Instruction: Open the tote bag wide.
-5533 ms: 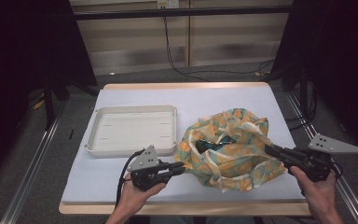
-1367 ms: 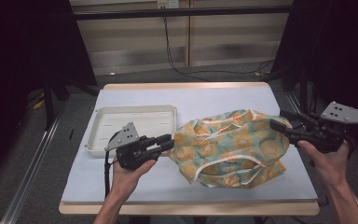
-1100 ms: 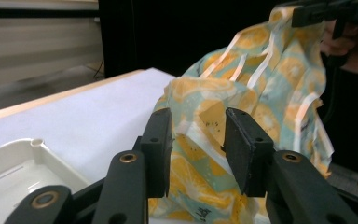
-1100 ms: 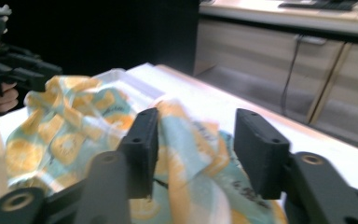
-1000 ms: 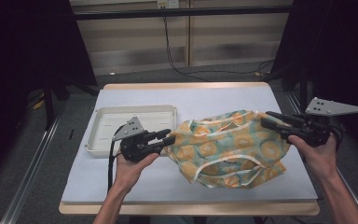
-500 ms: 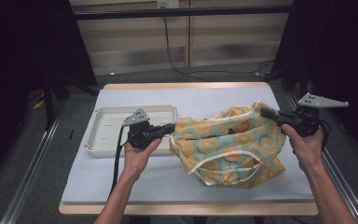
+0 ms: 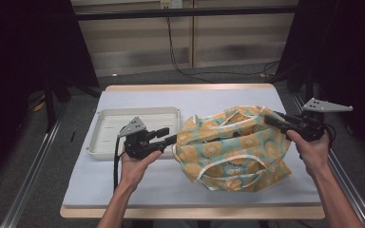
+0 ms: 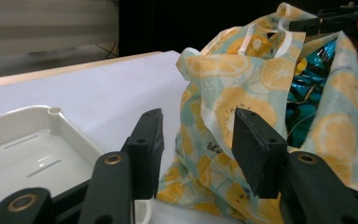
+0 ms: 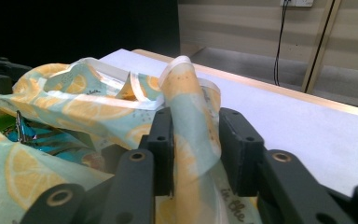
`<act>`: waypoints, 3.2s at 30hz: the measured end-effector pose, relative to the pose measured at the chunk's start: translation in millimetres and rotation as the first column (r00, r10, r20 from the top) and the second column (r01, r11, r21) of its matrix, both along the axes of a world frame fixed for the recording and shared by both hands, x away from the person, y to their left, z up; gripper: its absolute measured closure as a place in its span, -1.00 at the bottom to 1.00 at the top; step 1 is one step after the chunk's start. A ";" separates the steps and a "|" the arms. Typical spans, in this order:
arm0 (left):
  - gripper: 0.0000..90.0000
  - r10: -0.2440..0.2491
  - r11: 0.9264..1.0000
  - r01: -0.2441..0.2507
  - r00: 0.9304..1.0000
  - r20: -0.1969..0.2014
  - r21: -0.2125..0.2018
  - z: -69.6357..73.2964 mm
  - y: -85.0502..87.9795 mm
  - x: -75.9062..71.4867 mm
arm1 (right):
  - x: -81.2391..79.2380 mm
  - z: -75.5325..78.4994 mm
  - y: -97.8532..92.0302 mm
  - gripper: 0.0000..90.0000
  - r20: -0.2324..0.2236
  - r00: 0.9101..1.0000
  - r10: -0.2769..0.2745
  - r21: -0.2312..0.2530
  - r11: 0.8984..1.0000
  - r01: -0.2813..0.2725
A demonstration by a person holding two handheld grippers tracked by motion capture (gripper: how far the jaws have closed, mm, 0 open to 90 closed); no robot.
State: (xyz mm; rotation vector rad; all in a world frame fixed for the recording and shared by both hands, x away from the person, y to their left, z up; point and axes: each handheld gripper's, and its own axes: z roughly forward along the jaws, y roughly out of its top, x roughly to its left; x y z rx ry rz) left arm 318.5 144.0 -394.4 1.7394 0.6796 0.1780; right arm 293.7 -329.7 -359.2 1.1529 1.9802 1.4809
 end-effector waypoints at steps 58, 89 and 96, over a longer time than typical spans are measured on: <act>0.94 -0.484 0.872 0.482 0.875 0.004 0.082 4.1 -80.6 -57.4 | -23.2 16.9 12.2 0.32 -0.002 0.991 0.135 -0.105 0.985 -0.134; 1.00 -0.545 0.835 0.541 0.838 0.012 0.100 7.5 -123.5 -67.8 | -4.7 8.1 17.6 0.99 0.002 0.991 0.133 -0.090 0.987 -0.132; 1.00 -0.552 0.829 0.550 0.834 -0.014 0.098 -1.6 -119.4 -70.2 | -18.3 9.3 8.4 0.24 0.019 0.993 0.114 -0.081 0.990 -0.112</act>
